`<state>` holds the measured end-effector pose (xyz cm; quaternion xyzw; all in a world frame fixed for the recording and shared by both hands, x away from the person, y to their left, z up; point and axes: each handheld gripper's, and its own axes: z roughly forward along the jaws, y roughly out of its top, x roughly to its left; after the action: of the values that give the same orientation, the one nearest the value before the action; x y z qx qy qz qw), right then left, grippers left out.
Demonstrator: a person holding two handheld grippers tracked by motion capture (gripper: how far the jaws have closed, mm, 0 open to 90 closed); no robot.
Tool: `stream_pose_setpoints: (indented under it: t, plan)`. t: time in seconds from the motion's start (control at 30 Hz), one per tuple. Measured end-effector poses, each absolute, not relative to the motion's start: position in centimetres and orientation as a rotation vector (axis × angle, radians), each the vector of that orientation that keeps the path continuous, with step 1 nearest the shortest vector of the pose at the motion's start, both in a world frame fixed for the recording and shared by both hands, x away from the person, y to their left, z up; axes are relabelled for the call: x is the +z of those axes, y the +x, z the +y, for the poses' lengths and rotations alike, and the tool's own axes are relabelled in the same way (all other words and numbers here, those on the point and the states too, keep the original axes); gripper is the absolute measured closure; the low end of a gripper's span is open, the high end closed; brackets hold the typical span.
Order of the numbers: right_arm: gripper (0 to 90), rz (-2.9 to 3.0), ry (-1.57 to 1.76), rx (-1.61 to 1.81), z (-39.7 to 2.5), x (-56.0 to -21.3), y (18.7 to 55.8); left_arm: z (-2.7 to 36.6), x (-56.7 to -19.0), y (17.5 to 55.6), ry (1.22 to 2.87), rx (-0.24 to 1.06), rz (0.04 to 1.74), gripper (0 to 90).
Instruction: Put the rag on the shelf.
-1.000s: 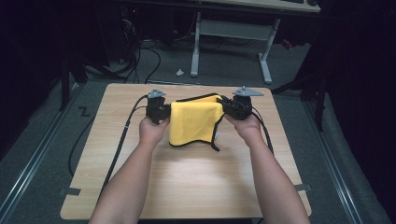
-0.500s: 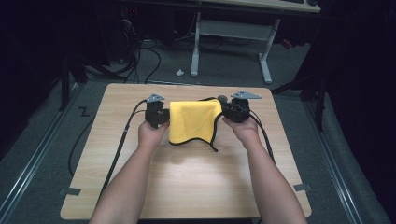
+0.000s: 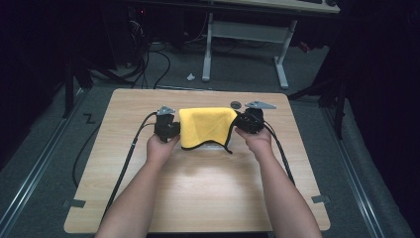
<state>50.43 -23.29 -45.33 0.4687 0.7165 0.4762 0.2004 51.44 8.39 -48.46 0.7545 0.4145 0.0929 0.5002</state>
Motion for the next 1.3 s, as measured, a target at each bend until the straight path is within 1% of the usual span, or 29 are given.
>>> stream_pose_setpoints:
  t: [0.07,0.1,0.13,0.27,0.33,0.37,0.47,0.57,0.77,0.87,0.93,0.97,1.0,1.1,1.17,1.2,1.3]
  plan:
    - [63.0,1.993,1.307,1.304,-23.5,-45.1,50.4,8.4,-48.3,51.4,1.830,0.224,1.002,83.4]
    - [63.0,1.993,1.307,1.304,-23.5,-45.1,50.4,8.3,-48.2,51.3,1.835,0.230,1.000,83.4]
    - [59.7,1.992,1.291,1.265,-23.6,-44.8,50.3,8.4,-48.1,51.3,1.838,0.233,1.001,82.5]
    - [58.6,1.958,1.286,1.229,-23.9,-44.3,50.1,8.4,-48.0,51.2,1.842,0.249,1.013,81.3]
    - [57.4,1.946,1.295,1.239,-24.4,-43.9,50.0,8.5,-47.9,51.2,1.843,0.248,1.026,75.9]
    - [56.9,1.942,1.301,1.240,-24.7,-43.8,49.8,8.6,-47.8,51.2,1.844,0.253,1.033,75.9]
    - [54.9,1.914,1.295,1.218,-25.4,-43.2,49.2,9.2,-47.6,51.0,1.853,0.283,1.058,67.3]
    - [53.4,1.906,1.296,1.195,-25.9,-42.9,48.9,10.1,-47.8,50.8,1.841,0.285,1.085,62.0]
    - [51.5,1.887,1.296,1.167,-26.4,-42.4,48.4,12.0,-48.1,50.1,1.814,0.309,1.116,58.8]
    - [51.1,1.884,1.275,1.148,-26.5,-42.2,47.7,12.8,-48.1,49.5,1.797,0.322,1.128,55.6]
    - [50.9,1.871,1.257,1.153,-26.7,-42.2,47.1,13.4,-48.0,48.8,1.761,0.292,1.151,51.9]
    - [48.9,1.878,1.261,1.143,-26.7,-42.3,46.3,13.7,-48.1,47.6,1.744,0.311,1.130,50.8]
    - [48.9,1.878,1.261,1.143,-26.7,-42.3,46.3,13.7,-48.1,47.6,1.744,0.311,1.130,50.1]
    - [47.9,1.877,1.202,1.111,-26.3,-42.8,44.4,13.8,-48.4,45.4,1.811,0.390,1.087,47.7]
    - [47.5,1.878,1.189,1.099,-26.2,-43.0,43.9,13.9,-48.5,44.8,1.817,0.393,1.076,47.2]
    - [44.9,1.901,1.190,1.065,-26.1,-43.0,43.0,14.1,-48.5,44.2,1.820,0.394,1.063,46.5]
    - [44.9,1.902,1.168,1.061,-26.0,-43.2,41.9,14.5,-48.3,42.4,1.836,0.406,1.031,46.2]
